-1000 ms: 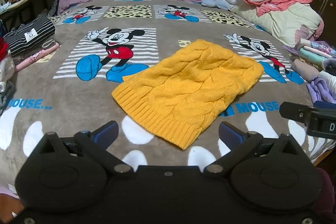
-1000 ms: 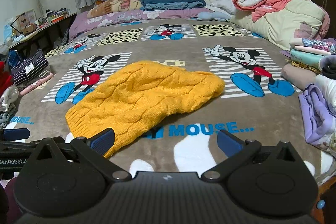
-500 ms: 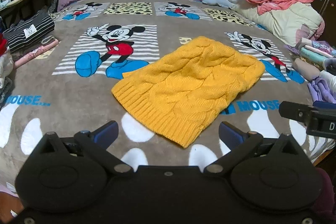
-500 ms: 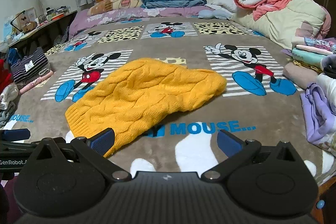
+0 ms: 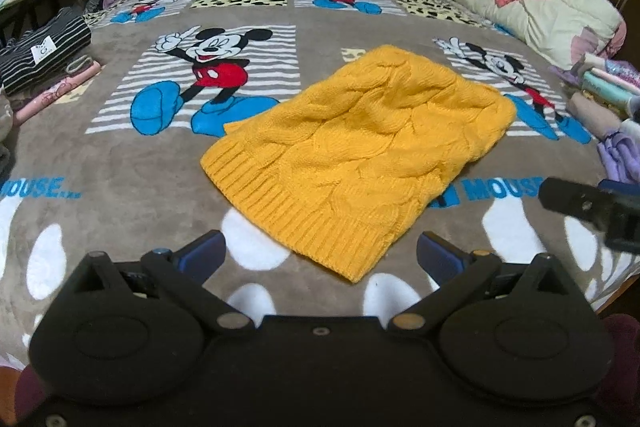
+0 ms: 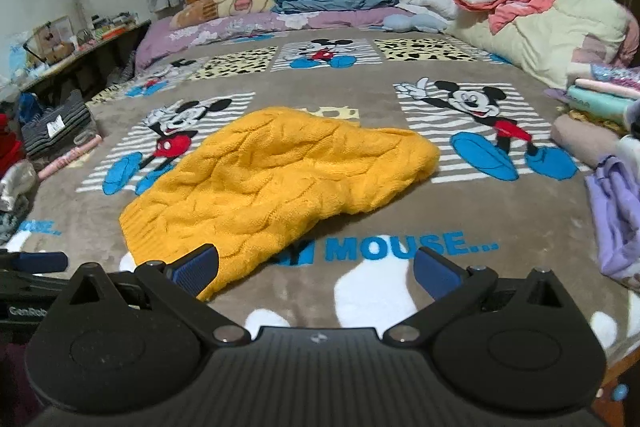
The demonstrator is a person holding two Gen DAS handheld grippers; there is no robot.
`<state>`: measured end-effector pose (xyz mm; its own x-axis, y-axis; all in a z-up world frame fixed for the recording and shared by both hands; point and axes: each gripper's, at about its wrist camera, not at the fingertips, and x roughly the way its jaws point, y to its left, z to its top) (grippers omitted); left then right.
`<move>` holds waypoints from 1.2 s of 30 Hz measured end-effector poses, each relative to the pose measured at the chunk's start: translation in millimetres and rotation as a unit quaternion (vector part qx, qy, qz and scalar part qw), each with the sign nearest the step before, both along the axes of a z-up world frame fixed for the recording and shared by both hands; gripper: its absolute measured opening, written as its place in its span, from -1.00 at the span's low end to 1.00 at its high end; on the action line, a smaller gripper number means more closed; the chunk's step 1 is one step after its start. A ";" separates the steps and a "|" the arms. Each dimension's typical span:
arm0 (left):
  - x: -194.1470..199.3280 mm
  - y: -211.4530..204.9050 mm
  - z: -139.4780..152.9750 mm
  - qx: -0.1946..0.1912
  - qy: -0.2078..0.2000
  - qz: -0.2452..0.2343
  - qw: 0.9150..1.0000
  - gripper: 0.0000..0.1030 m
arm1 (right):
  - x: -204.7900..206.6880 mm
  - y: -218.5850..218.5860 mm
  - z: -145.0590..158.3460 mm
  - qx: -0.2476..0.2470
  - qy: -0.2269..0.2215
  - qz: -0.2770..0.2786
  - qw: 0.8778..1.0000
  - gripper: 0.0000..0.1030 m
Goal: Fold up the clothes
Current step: 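Lower both grippers onto the yellow sweater and grasp its collar edge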
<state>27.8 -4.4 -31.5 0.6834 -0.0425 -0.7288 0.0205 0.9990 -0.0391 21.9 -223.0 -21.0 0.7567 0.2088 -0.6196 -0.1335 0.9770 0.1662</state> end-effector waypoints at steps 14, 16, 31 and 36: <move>47.3 -11.1 -9.8 0.019 -0.044 -0.084 0.995 1.00 | 41.6 -44.1 -11.4 0.085 -0.048 -0.004 0.995 1.00; 58.5 -11.5 -11.6 0.009 -0.035 -0.104 0.994 0.99 | 53.4 -52.4 -15.5 0.095 -0.032 0.000 0.995 1.00; 183.4 -27.1 21.1 -0.016 -0.019 -0.191 0.981 0.97 | 143.8 -104.2 -58.2 0.125 0.041 0.007 0.991 1.00; 237.8 -39.6 24.3 -0.014 -0.002 -0.218 0.976 0.94 | 170.5 -112.3 -68.3 0.126 0.046 0.003 0.991 1.00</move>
<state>265.7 -44.1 -7.2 0.5987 -0.3496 -0.7206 0.4437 0.8938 -0.0651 192.4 -335.3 -89.3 0.6972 0.3696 -0.6143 -0.1117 0.9024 0.4162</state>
